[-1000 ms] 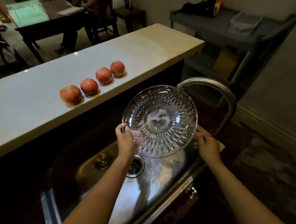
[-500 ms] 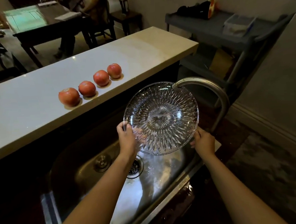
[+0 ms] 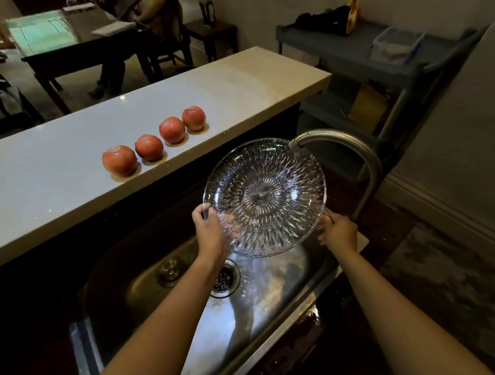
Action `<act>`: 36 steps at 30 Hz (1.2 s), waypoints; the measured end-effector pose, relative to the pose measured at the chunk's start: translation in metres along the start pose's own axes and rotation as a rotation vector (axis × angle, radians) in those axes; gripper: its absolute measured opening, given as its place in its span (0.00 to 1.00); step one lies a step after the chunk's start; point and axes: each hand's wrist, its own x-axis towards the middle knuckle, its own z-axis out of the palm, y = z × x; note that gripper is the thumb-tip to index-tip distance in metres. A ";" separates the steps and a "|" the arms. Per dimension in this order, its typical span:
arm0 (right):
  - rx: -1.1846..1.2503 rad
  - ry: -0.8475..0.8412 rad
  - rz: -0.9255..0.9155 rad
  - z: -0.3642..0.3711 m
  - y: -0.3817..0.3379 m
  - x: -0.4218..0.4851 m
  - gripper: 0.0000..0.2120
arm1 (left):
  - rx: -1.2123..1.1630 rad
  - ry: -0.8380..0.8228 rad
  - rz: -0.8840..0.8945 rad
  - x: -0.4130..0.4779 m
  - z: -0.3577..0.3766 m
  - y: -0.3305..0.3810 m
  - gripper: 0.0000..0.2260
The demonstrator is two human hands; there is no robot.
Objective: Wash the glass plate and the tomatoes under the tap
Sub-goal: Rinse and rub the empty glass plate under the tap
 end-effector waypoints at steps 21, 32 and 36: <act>0.051 -0.127 -0.098 -0.007 -0.060 -0.032 0.15 | -0.055 -0.133 -0.193 0.002 0.001 -0.016 0.08; 0.153 -0.039 -0.154 0.007 -0.075 -0.043 0.14 | 1.148 -0.627 0.396 -0.022 0.040 -0.014 0.26; 0.136 -0.007 -0.156 0.007 -0.074 -0.047 0.15 | 1.041 -0.797 0.643 -0.038 0.078 0.002 0.24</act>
